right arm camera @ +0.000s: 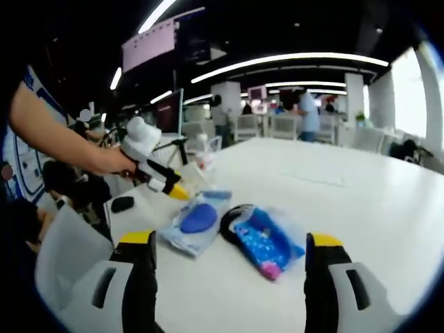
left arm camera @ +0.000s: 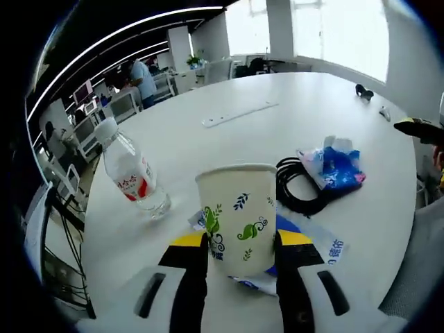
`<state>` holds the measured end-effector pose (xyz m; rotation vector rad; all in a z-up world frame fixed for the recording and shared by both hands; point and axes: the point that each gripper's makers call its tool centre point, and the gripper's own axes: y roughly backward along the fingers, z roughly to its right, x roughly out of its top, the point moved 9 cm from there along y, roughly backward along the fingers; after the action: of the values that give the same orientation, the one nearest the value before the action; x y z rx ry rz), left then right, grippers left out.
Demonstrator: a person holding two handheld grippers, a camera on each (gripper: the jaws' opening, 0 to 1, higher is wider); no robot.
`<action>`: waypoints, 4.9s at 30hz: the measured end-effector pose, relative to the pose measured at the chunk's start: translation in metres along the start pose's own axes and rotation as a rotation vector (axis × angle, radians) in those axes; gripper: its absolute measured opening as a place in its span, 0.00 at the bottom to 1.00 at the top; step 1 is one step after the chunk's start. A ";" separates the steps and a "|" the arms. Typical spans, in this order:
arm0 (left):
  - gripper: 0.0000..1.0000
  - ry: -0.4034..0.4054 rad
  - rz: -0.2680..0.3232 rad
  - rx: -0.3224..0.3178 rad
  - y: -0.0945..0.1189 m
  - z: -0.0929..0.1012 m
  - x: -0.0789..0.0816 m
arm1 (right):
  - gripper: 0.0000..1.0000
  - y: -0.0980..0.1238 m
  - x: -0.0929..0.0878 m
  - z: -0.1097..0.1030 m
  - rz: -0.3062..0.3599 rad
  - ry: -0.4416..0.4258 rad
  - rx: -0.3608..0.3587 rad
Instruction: Arrange the tabletop items into an orderly group along one side of the table until the central work area is clear of visible clutter.
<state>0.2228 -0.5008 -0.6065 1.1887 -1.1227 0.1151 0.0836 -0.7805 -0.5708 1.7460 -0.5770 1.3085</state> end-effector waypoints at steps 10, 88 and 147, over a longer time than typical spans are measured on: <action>0.37 -0.063 0.109 -0.004 0.014 0.019 0.008 | 0.62 -0.001 0.009 0.011 0.030 0.034 0.001; 0.37 -0.260 0.378 -0.475 0.038 0.125 0.022 | 0.37 -0.021 0.026 -0.024 0.139 -0.151 0.304; 0.36 -0.223 0.326 -0.341 0.015 0.056 0.018 | 0.75 -0.020 0.000 0.002 0.085 -0.016 0.112</action>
<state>0.1870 -0.5458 -0.5866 0.7213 -1.4628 0.0379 0.1000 -0.7716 -0.5780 1.8419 -0.6026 1.4106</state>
